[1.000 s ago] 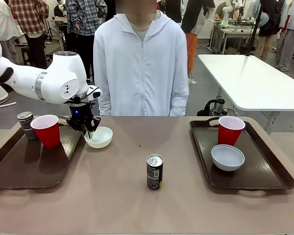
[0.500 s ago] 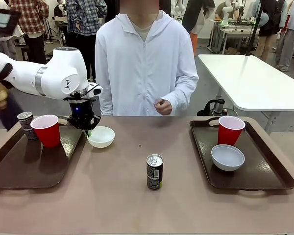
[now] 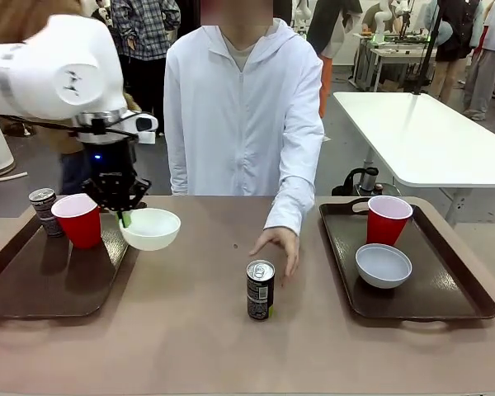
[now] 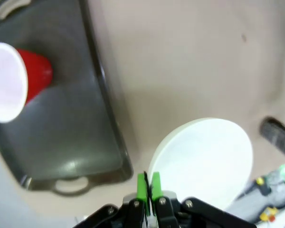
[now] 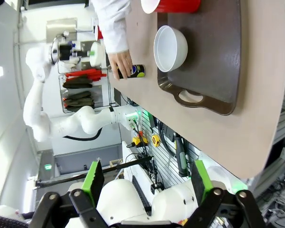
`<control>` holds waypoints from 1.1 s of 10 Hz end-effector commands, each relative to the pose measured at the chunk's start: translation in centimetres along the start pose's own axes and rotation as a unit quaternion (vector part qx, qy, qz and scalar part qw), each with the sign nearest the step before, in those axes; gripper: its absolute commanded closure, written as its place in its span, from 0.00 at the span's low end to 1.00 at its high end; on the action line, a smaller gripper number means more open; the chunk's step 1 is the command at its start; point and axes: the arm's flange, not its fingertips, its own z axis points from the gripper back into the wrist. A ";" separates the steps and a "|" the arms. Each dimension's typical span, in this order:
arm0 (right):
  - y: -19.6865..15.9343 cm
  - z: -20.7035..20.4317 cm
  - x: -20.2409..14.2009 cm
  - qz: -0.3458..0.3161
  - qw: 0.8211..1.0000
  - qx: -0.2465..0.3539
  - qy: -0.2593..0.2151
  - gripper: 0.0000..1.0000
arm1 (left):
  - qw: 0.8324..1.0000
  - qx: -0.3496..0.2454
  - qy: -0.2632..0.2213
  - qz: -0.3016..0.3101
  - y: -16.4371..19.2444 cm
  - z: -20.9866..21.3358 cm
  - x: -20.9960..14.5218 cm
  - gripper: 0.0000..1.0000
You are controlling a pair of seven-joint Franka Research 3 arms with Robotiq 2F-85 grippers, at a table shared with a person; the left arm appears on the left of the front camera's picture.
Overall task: Prepare tableware on both trays.
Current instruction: Pick up a Picnic Bowl from the table and place it on a Handle tray.
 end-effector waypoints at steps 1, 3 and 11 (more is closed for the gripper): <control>0.2 -0.1 -0.1 -0.009 1.000 -0.005 -0.003 0.04 | 1.000 -0.024 -0.003 -0.018 1.8 -0.1 -4.1 1.00; 0.2 -0.1 -0.1 -0.009 1.000 -0.005 -0.003 0.04 | 0.997 -0.073 0.000 -0.012 4.9 -0.5 -6.7 1.00; 0.2 -0.1 -0.1 -0.009 1.000 -0.005 -0.003 0.04 | 0.996 -0.066 -0.044 0.030 20.8 -4.3 -8.6 1.00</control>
